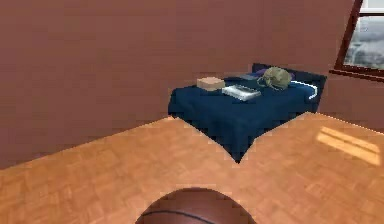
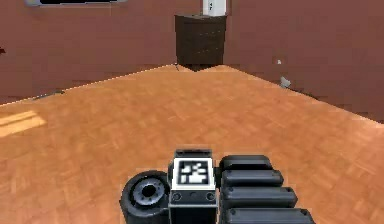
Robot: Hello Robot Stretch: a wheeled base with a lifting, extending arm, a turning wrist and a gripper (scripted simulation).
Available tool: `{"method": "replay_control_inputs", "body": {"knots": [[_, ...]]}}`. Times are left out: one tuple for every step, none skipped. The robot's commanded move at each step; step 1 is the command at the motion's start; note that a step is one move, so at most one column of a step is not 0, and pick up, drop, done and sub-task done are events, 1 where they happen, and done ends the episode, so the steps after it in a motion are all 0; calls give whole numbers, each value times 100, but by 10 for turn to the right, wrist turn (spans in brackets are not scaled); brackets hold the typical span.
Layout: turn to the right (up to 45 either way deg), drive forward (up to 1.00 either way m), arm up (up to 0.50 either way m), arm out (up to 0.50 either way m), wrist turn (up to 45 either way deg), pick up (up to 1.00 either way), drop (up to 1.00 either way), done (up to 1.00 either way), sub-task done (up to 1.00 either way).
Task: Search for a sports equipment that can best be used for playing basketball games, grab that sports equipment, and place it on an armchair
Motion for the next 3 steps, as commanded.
{"method": "replay_control_inputs", "body": {"knots": [[-420, 0, 0, 0, 0, 0, 0, 0, 0], [0, 40, 0, 0, 0, 0, 0, 0, 0], [-450, 0, 0, 0, 0, 0, 0, 0, 0]]}}
